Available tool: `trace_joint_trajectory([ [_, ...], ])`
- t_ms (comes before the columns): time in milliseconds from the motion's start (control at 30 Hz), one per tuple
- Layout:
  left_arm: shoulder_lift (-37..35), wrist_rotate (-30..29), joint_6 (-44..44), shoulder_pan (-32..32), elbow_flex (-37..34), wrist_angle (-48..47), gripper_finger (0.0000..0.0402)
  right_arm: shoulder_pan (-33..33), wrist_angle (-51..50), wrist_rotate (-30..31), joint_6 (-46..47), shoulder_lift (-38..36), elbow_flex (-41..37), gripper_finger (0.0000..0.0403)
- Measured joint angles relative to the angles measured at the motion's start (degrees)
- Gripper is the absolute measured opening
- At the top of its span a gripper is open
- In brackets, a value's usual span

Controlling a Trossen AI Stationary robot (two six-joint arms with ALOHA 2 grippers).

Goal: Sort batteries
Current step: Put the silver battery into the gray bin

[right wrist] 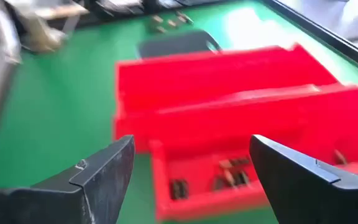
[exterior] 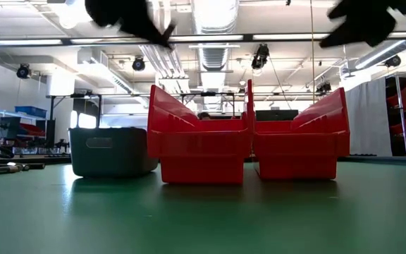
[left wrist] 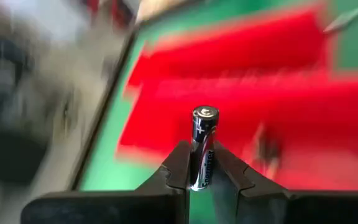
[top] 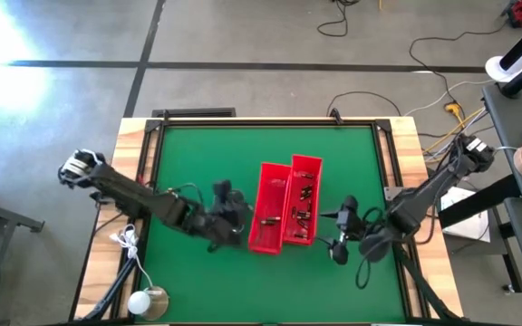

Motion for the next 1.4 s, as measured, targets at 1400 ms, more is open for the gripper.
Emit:
trace_joint_trajectory([
  [1400, 13.5, 33.9, -11.5, 12.6, -1.9, -21.9, 0.0030, 9.9, -13.4, -8.5, 38.4, 24.4, 0.9, 0.0279],
])
